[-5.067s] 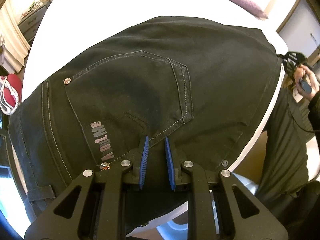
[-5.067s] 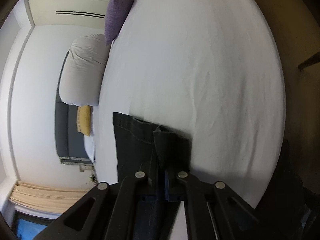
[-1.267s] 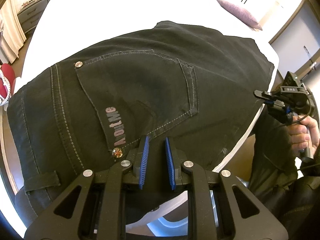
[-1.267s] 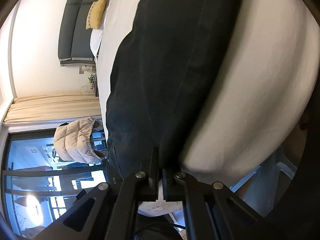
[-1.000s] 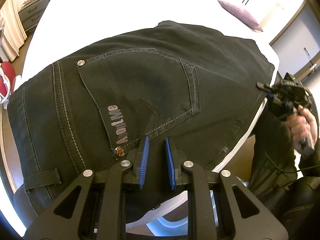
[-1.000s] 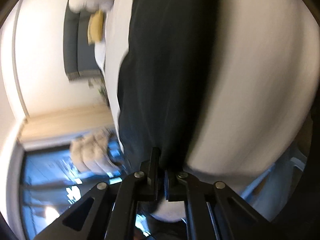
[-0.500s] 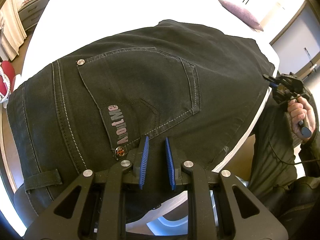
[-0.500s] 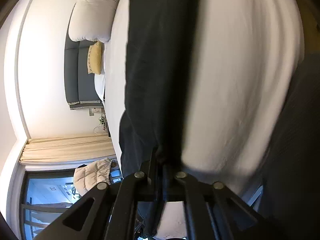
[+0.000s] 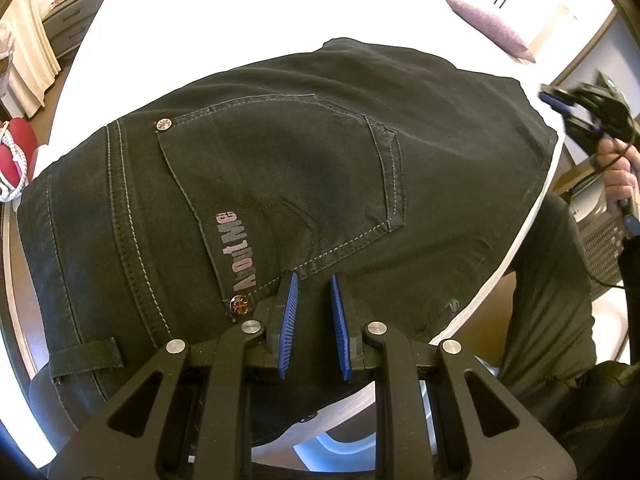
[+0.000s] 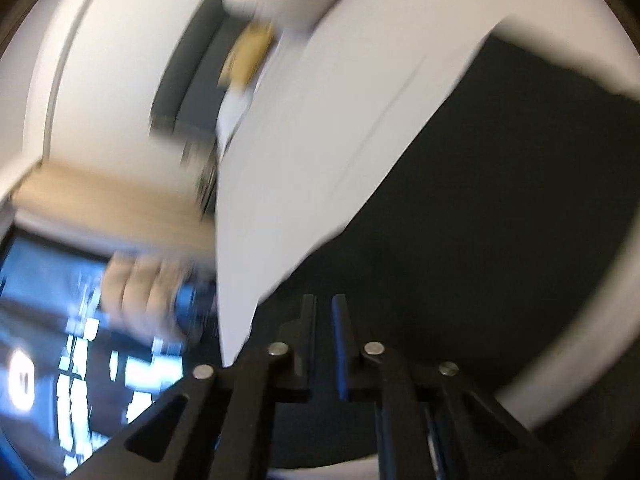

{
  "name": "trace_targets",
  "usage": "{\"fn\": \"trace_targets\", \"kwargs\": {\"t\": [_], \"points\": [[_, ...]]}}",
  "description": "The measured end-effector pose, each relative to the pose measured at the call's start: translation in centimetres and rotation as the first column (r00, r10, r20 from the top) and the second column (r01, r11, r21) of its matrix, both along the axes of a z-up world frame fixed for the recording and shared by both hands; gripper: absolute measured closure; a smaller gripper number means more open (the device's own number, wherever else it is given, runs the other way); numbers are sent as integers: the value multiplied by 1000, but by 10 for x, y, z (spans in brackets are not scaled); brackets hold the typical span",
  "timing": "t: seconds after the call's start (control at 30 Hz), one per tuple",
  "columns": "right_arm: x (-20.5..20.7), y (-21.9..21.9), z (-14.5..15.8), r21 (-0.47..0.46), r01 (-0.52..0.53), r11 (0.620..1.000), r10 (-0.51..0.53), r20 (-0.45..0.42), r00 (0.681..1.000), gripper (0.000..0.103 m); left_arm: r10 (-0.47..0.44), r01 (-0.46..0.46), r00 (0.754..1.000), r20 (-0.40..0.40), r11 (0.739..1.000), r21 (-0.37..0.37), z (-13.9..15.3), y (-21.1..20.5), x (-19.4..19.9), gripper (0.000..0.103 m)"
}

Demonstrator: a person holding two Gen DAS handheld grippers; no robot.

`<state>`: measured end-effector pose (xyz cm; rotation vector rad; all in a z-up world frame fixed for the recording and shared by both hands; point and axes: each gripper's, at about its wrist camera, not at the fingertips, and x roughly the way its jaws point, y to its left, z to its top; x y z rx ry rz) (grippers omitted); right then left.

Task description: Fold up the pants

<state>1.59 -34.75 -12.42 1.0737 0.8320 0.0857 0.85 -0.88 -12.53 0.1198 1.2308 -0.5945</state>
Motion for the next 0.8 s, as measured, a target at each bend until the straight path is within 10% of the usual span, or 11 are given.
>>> {"fn": "trace_targets", "kwargs": {"t": [0.17,0.3,0.47,0.7,0.8], "points": [[65,62,-64,158,-183,970,197,-73,978,93,15,-15,1000,-5,1000,-6,0,-1,-1,86],[67,25,-94,171,-100,980,120,-108,987,103,15,-15,1000,-15,1000,-19,0,1,1,86],[36,-84,-83,77,201,977,-192,-106,976,103,15,-16,1000,-20,999,-28,-2,4,3,86],[-15,-203,-43,-141,549,824,-564,-115,818,97,25,-25,1000,-15,1000,-4,2,2,1,86],[-20,-179,-1,-153,477,865,-484,-7,875,97,56,-57,998,13,998,40,19,-4,0,86]]}}
